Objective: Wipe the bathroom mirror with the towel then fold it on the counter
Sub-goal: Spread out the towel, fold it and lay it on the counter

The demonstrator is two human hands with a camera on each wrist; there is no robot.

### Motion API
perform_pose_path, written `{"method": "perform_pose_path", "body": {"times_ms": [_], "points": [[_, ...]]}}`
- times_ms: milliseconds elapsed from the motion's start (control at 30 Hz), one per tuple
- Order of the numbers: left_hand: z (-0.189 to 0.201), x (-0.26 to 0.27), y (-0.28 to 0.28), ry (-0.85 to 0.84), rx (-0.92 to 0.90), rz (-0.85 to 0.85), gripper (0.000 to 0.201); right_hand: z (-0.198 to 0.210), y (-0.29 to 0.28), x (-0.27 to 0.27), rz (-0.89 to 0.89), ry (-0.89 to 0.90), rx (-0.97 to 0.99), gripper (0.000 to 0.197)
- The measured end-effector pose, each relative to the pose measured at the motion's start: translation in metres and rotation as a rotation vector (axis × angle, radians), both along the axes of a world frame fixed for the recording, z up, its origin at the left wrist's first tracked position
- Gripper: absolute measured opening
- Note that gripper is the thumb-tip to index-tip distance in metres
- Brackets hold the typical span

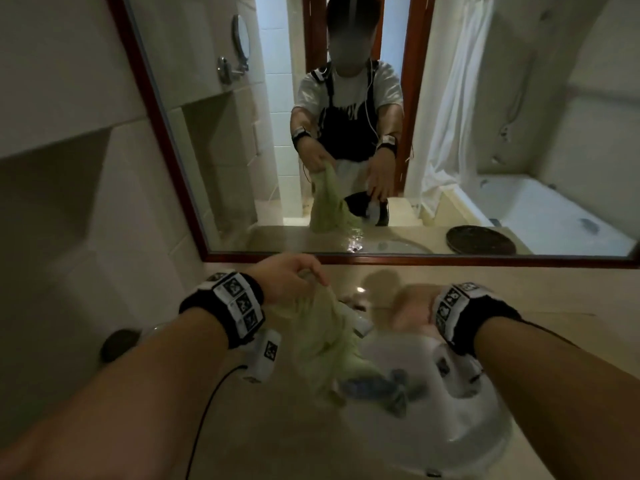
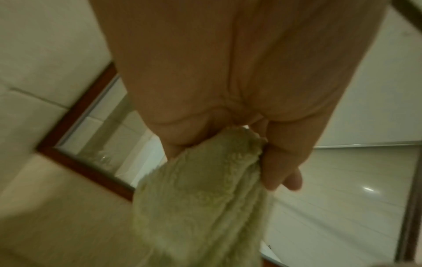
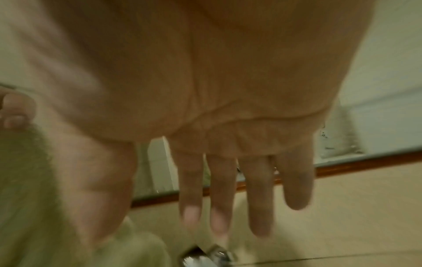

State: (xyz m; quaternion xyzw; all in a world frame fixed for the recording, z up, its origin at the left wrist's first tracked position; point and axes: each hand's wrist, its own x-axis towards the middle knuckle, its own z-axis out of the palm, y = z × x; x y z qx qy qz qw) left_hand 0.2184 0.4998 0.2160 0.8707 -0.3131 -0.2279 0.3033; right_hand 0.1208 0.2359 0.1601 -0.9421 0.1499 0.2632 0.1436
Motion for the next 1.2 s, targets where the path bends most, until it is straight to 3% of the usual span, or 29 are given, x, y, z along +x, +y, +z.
{"method": "perform_pose_path", "body": {"times_ms": [67,133,333,433,567,600,700,800,933,1067,1200], "points": [[0.021,-0.015,-0.019,-0.046,0.105,-0.091,0.024,0.009,0.007,0.002,-0.03,-0.274,0.206,0.064],[0.038,-0.03,-0.038,-0.101,0.153,-0.147,0.031,0.025,0.017,0.002,0.029,-0.372,0.363,0.073],[0.085,-0.054,-0.057,-0.203,0.179,-0.091,0.045,0.04,0.017,-0.01,-0.043,-0.328,0.927,0.034],[0.104,-0.062,-0.054,-0.243,0.219,-0.084,0.048,0.048,0.01,-0.016,-0.061,-0.291,1.11,0.022],[0.119,-0.068,-0.049,-0.227,0.193,-0.051,0.062,0.074,0.016,-0.018,-0.095,-0.375,1.3,0.005],[0.121,-0.069,-0.049,-0.243,0.196,-0.036,0.064,0.081,0.019,-0.017,-0.113,-0.383,1.334,0.01],[0.125,-0.069,-0.049,-0.344,0.201,0.006,0.061,0.1,0.031,-0.014,-0.086,-0.389,1.245,0.026],[0.128,-0.065,-0.041,-0.451,0.28,0.046,0.051,0.119,0.036,-0.009,-0.07,-0.447,1.147,0.007],[0.124,-0.06,-0.027,-0.497,0.386,0.037,0.034,0.144,0.04,0.003,-0.071,-0.522,1.1,0.014],[0.126,-0.063,-0.026,-0.486,0.187,0.086,0.034,0.154,0.061,0.007,-0.002,-0.333,1.12,0.034],[0.137,-0.055,-0.009,-0.506,0.061,0.108,0.039,0.15,0.08,0.011,0.017,-0.298,1.209,0.005]]}}
